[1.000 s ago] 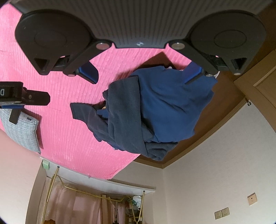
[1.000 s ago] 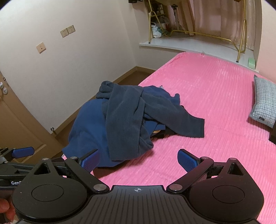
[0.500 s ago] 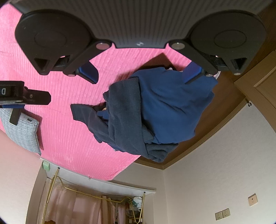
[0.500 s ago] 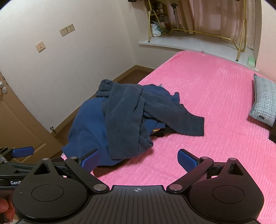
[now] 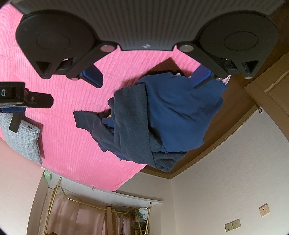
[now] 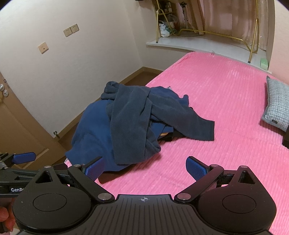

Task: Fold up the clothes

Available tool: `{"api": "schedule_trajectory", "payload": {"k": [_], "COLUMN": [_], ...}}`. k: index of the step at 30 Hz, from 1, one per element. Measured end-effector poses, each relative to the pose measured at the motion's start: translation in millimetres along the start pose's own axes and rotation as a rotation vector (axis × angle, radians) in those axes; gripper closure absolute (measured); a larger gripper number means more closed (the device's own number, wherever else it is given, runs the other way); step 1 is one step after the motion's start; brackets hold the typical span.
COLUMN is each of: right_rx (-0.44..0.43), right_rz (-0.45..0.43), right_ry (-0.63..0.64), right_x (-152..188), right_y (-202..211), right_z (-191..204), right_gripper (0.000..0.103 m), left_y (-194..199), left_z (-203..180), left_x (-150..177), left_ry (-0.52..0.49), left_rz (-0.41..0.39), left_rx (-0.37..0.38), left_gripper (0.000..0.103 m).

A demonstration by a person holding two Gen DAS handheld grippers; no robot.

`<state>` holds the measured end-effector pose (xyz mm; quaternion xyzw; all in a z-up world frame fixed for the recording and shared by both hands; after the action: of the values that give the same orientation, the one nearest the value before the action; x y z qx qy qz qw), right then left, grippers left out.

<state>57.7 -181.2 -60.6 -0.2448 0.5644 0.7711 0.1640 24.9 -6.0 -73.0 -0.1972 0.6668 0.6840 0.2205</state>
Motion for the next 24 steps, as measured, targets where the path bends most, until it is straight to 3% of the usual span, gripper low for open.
{"api": "schedule_trajectory", "payload": {"k": [13, 17, 24], "right_rx": [0.002, -0.023, -0.086], "right_rz": [0.038, 0.034, -0.013], "right_ry": [0.065, 0.092, 0.221], "right_x": [7.6, -11.0, -78.9], "right_y": [5.1, -7.9, -51.6], "right_z": [-55.0, -56.1, -12.6], "right_gripper": [0.004, 0.004, 0.004], "left_y": [3.0, -2.9, -56.3], "left_z": [-12.8, -3.0, 36.9], "left_x": [18.4, 10.9, -44.7], "left_ry": [0.065, 0.040, -0.090], "left_rz": [0.034, 0.034, -0.028], "left_rx": [-0.045, -0.066, -0.078], "left_gripper": [0.001, 0.001, 0.001]}}
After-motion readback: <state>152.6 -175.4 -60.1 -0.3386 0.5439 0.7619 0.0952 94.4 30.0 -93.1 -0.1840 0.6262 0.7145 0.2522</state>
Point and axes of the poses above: each gripper's, at about its wrist camera, not at the fingertips, and y roughly against the way its jaws point, z to its left, x to its underside, the point moved 7 cm from there along -y, roughly the way its jaws point, and after that the axes turned 4 degrees about z, right-handed, at the moved point
